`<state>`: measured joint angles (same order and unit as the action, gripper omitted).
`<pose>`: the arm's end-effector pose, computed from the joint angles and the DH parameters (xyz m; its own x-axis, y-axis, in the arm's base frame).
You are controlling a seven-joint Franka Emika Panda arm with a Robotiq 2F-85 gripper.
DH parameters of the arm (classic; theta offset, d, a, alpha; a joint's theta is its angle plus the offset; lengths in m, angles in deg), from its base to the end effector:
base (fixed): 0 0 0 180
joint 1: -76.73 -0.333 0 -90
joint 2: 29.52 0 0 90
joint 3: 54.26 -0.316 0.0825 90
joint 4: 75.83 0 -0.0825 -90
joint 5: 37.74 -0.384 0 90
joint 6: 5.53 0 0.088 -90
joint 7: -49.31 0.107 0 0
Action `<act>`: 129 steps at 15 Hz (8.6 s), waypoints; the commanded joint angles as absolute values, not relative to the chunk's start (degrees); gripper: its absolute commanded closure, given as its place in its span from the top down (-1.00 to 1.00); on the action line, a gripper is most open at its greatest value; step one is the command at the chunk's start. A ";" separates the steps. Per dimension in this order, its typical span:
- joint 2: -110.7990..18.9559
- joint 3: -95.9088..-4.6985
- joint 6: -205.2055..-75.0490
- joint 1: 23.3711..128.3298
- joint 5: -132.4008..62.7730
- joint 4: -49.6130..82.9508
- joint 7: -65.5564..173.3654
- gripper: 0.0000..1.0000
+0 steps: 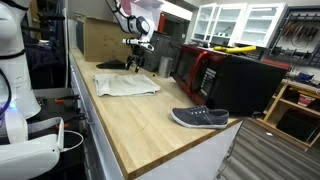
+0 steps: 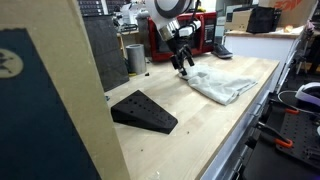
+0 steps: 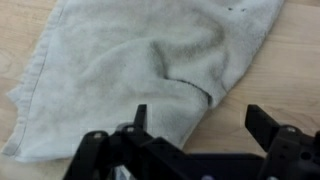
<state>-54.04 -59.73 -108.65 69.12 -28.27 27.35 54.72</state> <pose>0.5850 0.1184 0.2842 0.9003 0.1603 -0.4046 0.2301 -0.9645 0.1300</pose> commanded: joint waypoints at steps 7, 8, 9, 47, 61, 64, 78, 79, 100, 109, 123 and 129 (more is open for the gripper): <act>-61.07 -57.93 -107.48 67.79 -27.55 13.95 55.78 1.00; -61.55 -57.69 -107.84 67.78 -27.13 13.54 55.54 1.00; -62.15 -57.43 -107.98 67.73 -26.60 13.01 55.65 1.00; -69.98 -54.41 -97.56 67.94 -25.58 4.67 58.84 0.04; -72.33 -54.04 -84.15 68.24 -30.47 -1.96 64.66 -0.98; -74.83 -53.66 -76.62 68.19 -34.52 -7.00 71.40 -0.98; -78.18 -53.18 -83.16 69.05 -39.06 -17.74 76.40 -0.98; -77.29 -53.17 -85.37 69.01 -38.55 -16.87 75.56 -0.98; -38.61 -56.37 -121.67 67.87 -21.79 36.52 57.84 -0.98; -23.31 -61.53 -134.07 67.16 -18.09 58.45 70.52 -0.98; -12.73 -69.29 -145.74 68.57 -19.32 72.38 87.52 -0.25; -15.48 -64.22 -138.49 71.15 -26.29 65.53 74.66 0.66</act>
<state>-13.82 -66.04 -143.59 70.14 -22.62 70.06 81.91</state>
